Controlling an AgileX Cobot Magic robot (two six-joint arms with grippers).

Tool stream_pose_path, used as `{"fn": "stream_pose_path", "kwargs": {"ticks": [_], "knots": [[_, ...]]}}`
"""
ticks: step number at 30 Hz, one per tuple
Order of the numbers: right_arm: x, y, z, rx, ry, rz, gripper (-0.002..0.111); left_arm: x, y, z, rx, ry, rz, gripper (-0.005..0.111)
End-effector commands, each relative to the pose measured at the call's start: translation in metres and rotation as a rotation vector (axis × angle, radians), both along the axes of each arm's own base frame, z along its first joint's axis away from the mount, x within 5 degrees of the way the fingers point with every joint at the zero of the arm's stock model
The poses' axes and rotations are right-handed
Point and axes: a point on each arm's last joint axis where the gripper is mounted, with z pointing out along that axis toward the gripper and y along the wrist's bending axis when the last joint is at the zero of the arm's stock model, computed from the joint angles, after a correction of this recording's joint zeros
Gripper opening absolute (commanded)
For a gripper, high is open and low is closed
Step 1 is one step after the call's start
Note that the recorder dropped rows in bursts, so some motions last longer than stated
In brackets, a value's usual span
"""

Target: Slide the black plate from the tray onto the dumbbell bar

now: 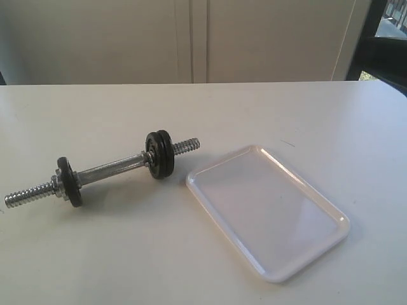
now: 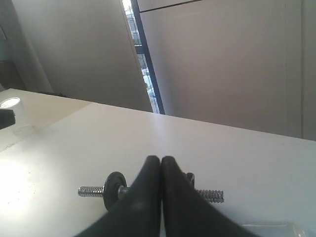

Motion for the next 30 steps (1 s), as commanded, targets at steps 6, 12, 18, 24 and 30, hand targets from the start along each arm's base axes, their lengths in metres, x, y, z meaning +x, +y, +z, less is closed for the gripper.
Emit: {"fn": "stream_pose_path", "kwargs": {"ticks": [6, 12, 18, 24, 30], "knots": [[-0.002, 0.001, -0.001, 0.0, 0.003, 0.01, 0.0, -0.002, 0.0, -0.001, -0.023, 0.007, 0.0, 0.0], [-0.008, 0.003, 0.004, 0.12, 0.069, -0.004, 0.0, -0.002, 0.0, -0.001, -0.023, 0.007, 0.0, 0.0], [-0.048, 0.004, 0.015, 0.138, -0.115, -0.09, 0.0, -0.002, 0.0, -0.001, -0.023, 0.007, 0.0, 0.0], [-0.11, 0.003, 0.012, 0.125, -0.344, -0.092, 0.0, -0.002, 0.0, -0.001, -0.023, 0.007, 0.0, 0.0], [-0.138, 0.002, 0.01, 0.087, -0.473, -0.116, 0.0, -0.002, 0.0, -0.001, -0.023, 0.007, 0.0, 0.0]]}}
